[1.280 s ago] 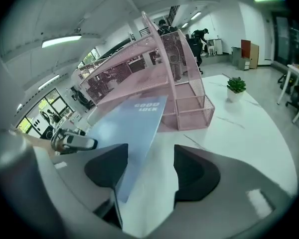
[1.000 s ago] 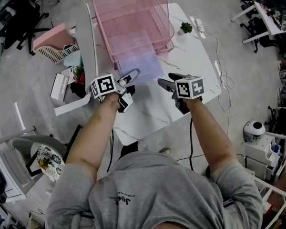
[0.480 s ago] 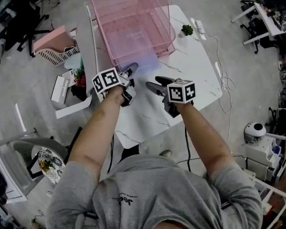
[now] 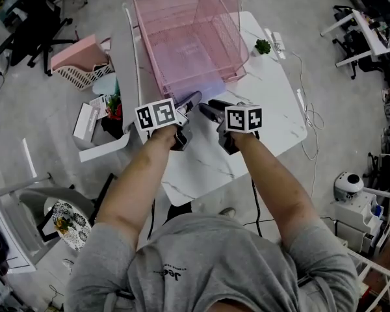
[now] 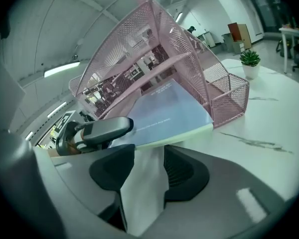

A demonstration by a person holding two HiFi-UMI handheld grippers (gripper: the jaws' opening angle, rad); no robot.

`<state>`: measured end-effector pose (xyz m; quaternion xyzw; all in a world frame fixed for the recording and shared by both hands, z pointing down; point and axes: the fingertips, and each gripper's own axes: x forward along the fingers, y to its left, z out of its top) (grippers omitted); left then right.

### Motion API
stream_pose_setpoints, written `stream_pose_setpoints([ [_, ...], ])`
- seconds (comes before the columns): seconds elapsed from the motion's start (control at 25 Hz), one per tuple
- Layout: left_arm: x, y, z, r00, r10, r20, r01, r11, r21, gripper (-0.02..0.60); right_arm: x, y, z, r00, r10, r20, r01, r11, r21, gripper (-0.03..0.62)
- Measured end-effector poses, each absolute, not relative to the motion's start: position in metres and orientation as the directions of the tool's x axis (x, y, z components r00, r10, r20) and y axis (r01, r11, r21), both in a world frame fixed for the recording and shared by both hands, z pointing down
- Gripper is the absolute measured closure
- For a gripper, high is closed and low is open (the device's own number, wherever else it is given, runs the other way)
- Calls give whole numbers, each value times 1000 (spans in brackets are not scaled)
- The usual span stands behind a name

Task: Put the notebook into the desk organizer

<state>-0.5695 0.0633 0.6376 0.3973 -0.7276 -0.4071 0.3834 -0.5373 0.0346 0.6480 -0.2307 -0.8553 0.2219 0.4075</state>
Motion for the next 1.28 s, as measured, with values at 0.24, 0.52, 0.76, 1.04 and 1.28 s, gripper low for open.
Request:
stream_pose_setpoints([
  [0.24,-555,76,641,-391,-891,229,-233,336,913,321,-553,41,645,-576,561,595,219,807,-548,430],
  [0.52,-512,90,642,-347,-907,240,-259,338,905,314,-536,42,653,-550,584,597,192,784,-590,428],
  [0.76,-459,77,619,-229,-941,248,-412,324,851,314,-482,10,622,-614,581,534,243,783,-573,428],
  [1.04,-393,-3,530,-24,-985,172,-735,134,665,393,-393,-93,528,-800,441,407,205,838,-505,476],
  [1.28,-295,-94,448,179,-977,114,-898,-115,424,463,-257,-200,439,-946,178,271,61,919,-389,564],
])
